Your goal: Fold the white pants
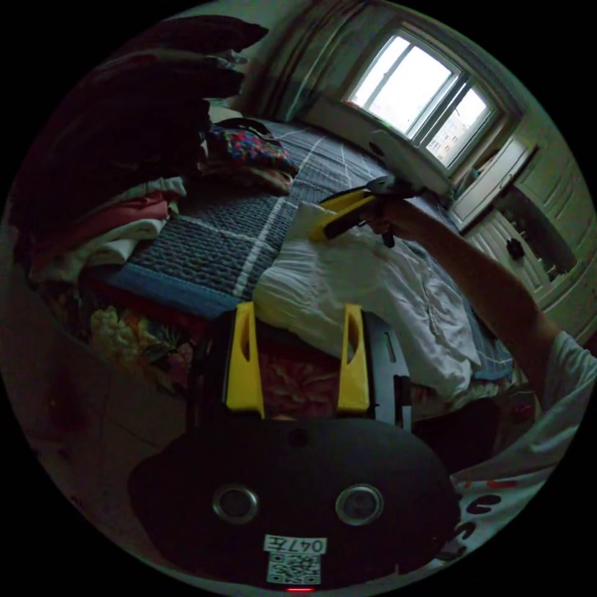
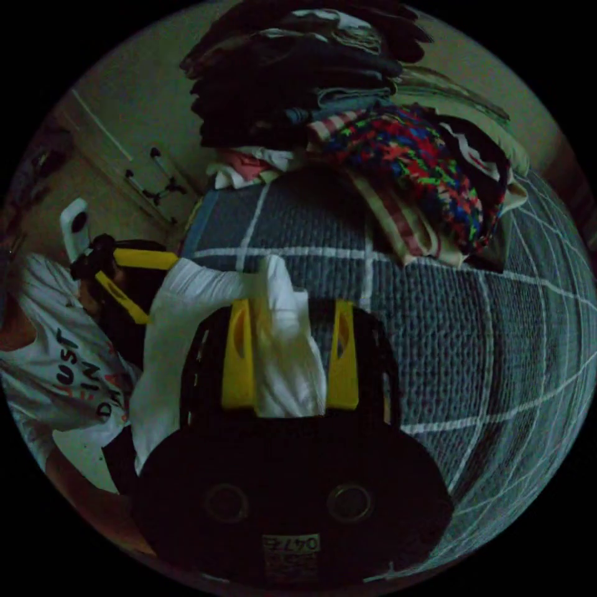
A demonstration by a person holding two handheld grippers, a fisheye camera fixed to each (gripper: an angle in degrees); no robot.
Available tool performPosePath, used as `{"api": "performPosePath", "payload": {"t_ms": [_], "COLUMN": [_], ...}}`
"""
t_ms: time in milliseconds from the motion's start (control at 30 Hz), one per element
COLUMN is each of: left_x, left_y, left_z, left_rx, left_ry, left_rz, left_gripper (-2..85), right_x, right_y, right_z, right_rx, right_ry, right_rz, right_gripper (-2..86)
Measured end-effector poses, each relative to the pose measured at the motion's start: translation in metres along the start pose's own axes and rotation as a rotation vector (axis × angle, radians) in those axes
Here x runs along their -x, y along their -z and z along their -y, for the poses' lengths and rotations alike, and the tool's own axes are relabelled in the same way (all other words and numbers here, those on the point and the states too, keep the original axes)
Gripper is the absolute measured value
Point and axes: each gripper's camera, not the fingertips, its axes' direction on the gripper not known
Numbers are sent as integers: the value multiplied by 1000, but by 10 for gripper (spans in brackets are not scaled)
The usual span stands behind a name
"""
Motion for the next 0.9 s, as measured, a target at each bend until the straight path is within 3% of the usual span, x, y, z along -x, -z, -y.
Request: {"api": "performPosePath", "payload": {"t_ms": [67,167,267,467,600,733,833,900], "left_x": [-8,-18,-24,-48,-77,-100,-104,-111], "left_y": [3,9,19,41,43,41,30,37], "left_z": [-4,-11,-20,-28,-22,-16,-2,-2], "left_rx": [-2,-13,-51,-167,-109,-126,-92,-170], "left_ry": [-9,-7,24,-23,-31,-75,-37,-40], "left_rz": [29,46,21,-106,-77,-256,-359,-510], "left_gripper": [184,184,187,198,219,225,112,63], "right_x": [23,66,94,120,132,143,155,160], "right_y": [12,32,66,153,188,214,229,243], "right_z": [-16,-39,-68,-156,-202,-242,-261,-275], "right_rx": [-29,-48,-135,-423,-498,-536,-521,-521], "right_ry": [62,190,271,364,363,359,382,383], "right_rz": [56,-114,-152,22,64,99,114,110], "right_gripper": [47,17,12,10,11,10,10,10]}}
